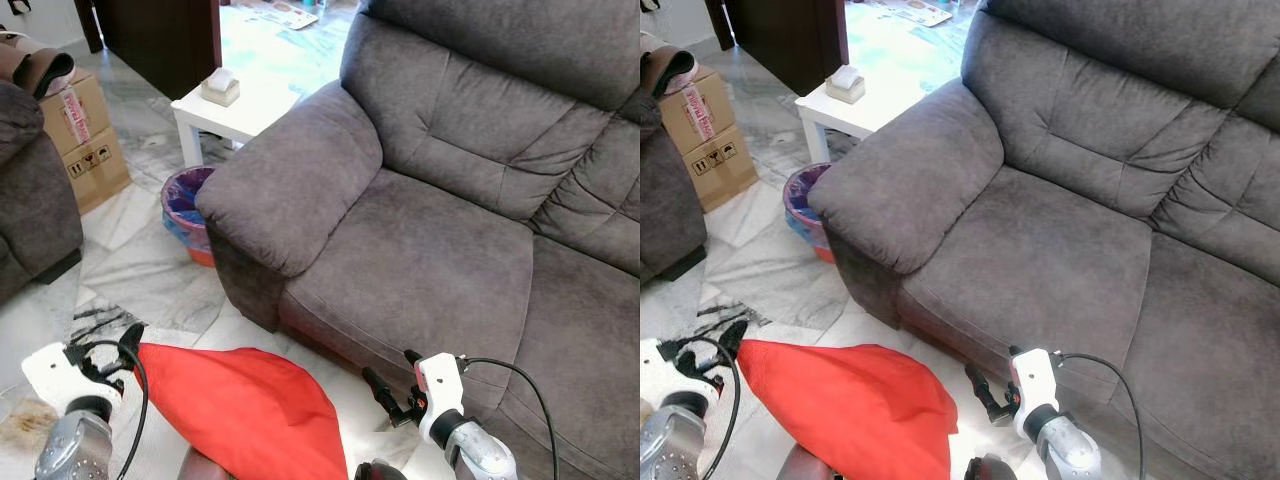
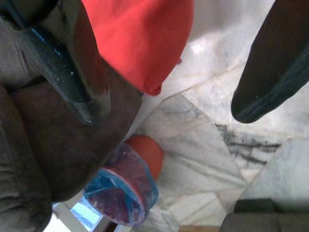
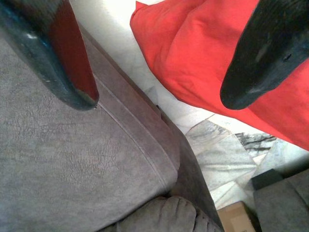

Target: Move the pillow to the sofa from floor

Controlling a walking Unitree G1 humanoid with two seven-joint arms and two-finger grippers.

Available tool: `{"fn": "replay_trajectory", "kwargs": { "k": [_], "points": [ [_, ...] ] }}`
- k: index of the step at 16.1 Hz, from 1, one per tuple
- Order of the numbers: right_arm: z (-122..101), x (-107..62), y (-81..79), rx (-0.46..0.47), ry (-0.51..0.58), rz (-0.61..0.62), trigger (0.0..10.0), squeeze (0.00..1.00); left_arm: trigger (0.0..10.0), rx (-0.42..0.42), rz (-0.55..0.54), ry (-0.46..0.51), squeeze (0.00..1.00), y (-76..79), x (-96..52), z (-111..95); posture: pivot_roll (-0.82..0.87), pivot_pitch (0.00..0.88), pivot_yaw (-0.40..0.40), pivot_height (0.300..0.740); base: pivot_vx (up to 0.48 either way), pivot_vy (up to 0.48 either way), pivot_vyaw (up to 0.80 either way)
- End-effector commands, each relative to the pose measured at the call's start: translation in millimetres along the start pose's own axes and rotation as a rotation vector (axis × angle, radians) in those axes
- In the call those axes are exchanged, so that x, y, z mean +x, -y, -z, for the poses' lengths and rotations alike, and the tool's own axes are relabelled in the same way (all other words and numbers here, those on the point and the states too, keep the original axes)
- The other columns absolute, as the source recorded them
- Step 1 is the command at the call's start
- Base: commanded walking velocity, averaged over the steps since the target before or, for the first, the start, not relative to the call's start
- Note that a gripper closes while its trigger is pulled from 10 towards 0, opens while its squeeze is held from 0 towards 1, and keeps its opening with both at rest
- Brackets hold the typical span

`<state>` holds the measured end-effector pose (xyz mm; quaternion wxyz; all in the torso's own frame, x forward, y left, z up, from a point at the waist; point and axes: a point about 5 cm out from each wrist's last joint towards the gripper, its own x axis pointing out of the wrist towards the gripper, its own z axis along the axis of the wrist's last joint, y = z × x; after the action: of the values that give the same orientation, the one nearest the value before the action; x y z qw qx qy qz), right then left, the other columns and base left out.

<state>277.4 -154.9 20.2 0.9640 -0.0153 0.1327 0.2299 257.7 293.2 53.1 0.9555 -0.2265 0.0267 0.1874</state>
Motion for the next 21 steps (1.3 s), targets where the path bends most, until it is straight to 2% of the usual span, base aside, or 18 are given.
{"fn": "replay_trajectory", "kwargs": {
  "k": [1, 6, 7, 10, 12, 13, 14, 16, 18, 21],
  "points": [
    [5, -4.4, 2.2, -0.01, -0.02, 0.003, 10.0, 0.0, 10.0, -0.04, -0.01, -0.034, 0.0, -1.7, -2.6, 12, 0.11, 0.189, -0.162, 0.638, 0.0, 0.0, 0.0],
    [3, -3.8, 2.7, -0.013, -0.009, 0.004, 10.0, 0.0, 10.0, -0.1, 0.035, -0.064, 0.0, 4.1, 1.1, 22, 0.1, 0.189, -0.165, 0.638, 0.0, 0.0, 0.0],
    [4, -4.3, 2.7, -0.013, -0.011, 0.005, 10.0, 0.0, 10.0, -0.122, 0.079, -0.105, 0.0, 7.8, 2.5, 27, 0.1, 0.188, -0.167, 0.638, 0.0, 0.0, 0.0],
    [5, -4.2, 1.1, -0.015, -0.014, 0.001, 10.0, 0.0, 10.0, -0.165, 0.104, -0.183, 0.0, 10.9, 5.7, 38, 0.09, 0.187, -0.17, 0.638, 0.0, 0.0, 0.0],
    [5, -5.0, 1.6, -0.017, -0.015, 0.001, 10.0, 0.0, 10.0, -0.158, 0.112, -0.216, 0.0, 11.3, 7.3, 41, 0.09, 0.188, -0.172, 0.638, 0.0, 0.0, 0.0],
    [5, -5.1, 1.7, -0.019, -0.017, 0.001, 10.0, 0.0, 10.0, -0.165, 0.098, -0.218, 0.0, 9.5, 7.6, 42, 0.09, 0.187, -0.172, 0.638, 0.0, 0.0, 0.0],
    [5, -5.3, 2.6, -0.017, -0.015, 0.004, 10.0, 0.0, 10.0, -0.183, 0.025, -0.215, 0.0, -0.3, 8.7, 40, 0.09, 0.185, -0.171, 0.638, 0.0, 0.0, 0.0],
    [4, -5.0, 2.9, -0.019, -0.014, 0.005, 10.0, 0.0, 10.0, -0.206, -0.051, -0.213, 0.0, -11.2, 7.7, 40, 0.09, 0.186, -0.171, 0.638, 0.0, 0.0, 0.0],
    [4, -4.1, 2.3, -0.018, -0.012, 0.004, 10.0, 0.0, 10.0, -0.227, -0.075, -0.21, 0.0, -17.6, 7.1, 39, 0.09, 0.186, -0.171, 0.638, 0.0, 0.0, 0.0],
    [3, -3.5, 1.8, -0.019, -0.009, 0.001, 10.0, 0.0, 10.0, -0.225, -0.073, -0.211, 0.0, -18.4, 8.4, 38, 0.09, 0.186, -0.173, 0.638, 0.0, 0.0, 0.0]
  ]
}}
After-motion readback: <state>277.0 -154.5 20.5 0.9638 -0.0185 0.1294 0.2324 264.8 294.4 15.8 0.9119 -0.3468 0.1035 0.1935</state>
